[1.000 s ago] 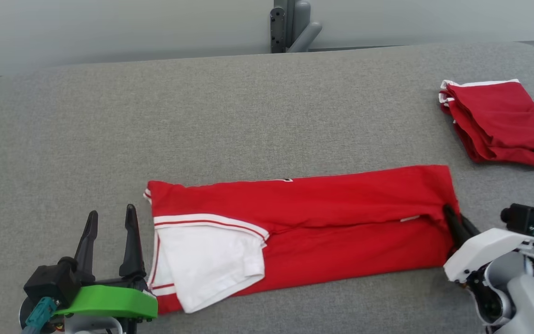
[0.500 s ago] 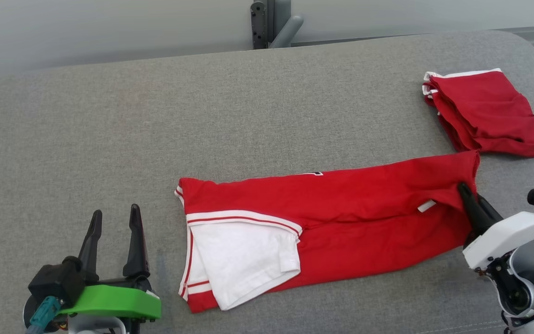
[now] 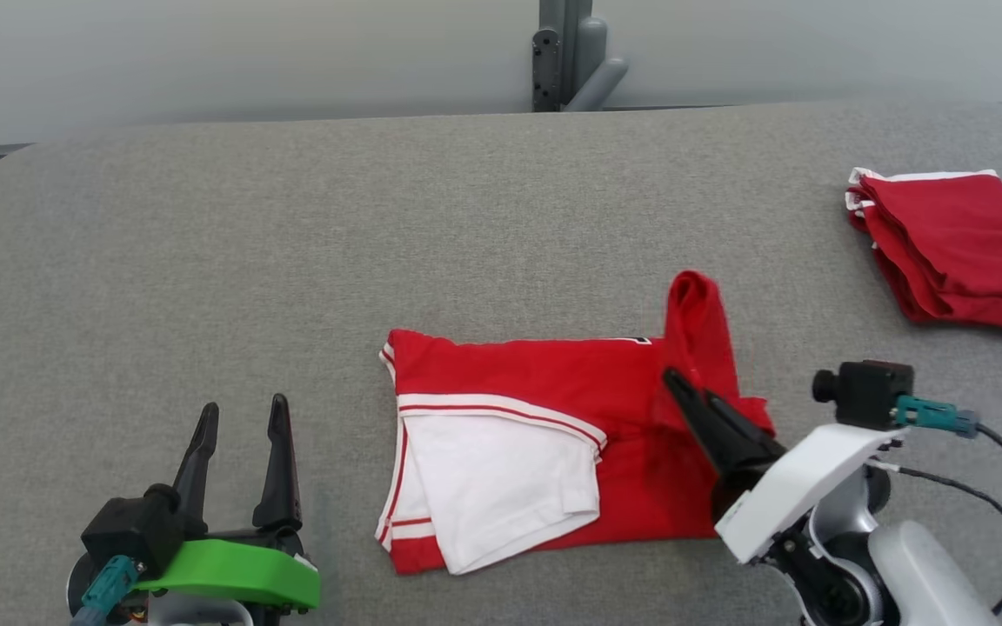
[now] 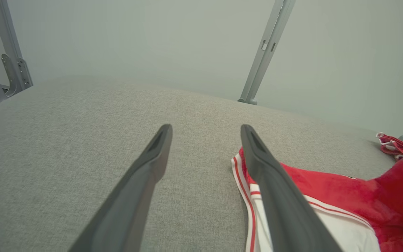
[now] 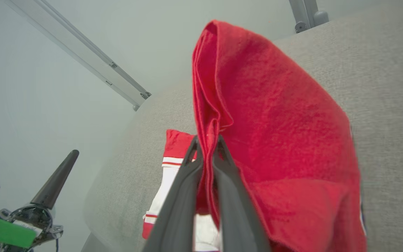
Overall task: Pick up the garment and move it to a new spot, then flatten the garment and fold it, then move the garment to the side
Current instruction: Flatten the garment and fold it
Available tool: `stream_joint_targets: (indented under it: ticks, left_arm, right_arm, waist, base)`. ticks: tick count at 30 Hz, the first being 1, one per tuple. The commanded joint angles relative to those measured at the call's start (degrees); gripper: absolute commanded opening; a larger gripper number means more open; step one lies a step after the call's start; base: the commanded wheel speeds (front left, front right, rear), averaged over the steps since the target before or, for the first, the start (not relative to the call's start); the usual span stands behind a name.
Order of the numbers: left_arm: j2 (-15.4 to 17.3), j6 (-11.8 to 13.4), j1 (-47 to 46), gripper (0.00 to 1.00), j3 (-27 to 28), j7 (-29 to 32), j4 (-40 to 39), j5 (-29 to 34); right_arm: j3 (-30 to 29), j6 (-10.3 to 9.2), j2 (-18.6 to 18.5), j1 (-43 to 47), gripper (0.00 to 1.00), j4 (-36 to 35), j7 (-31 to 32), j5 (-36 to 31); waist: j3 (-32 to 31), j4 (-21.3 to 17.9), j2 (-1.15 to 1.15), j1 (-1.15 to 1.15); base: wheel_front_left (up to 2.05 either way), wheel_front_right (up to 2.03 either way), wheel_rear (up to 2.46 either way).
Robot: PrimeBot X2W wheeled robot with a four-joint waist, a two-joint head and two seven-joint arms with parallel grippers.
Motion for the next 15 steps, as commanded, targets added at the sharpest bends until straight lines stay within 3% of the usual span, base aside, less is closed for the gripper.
stream_joint_targets:
  ticks: [1, 8, 15]
  left_arm:
    - [0.1, -0.1, -0.2, 1.00, -0.1, 0.1, 0.0, 0.6]
    - [-0.3, -0.5, -0.6, 1.00, -0.9, 0.3, 0.2, 0.3]
    - [-0.9, -0.9, -1.6, 1.00, -1.7, 0.1, 0.8, 0.5]
  right_arm:
    - [1.0, 0.01, 0.4, -0.7, 0.00, 0.0, 0.1, 0.5]
    - [7.8, 0.01, 3.6, -3.9, 0.00, 3.9, -0.7, 2.1]
    - [12.5, 0.01, 6.1, -7.7, 0.00, 12.0, -2.6, 4.5]
  waist:
    - [-0.8, 1.9, 0.17, 0.00]
    - [-0.9, 5.5, 0.17, 0.00]
    - [-0.3, 8.1, 0.17, 0.00]
  base:
    - [0.00, 0.00, 0.00]
    - [0.00, 0.00, 0.00]
    - [0.00, 0.00, 0.00]
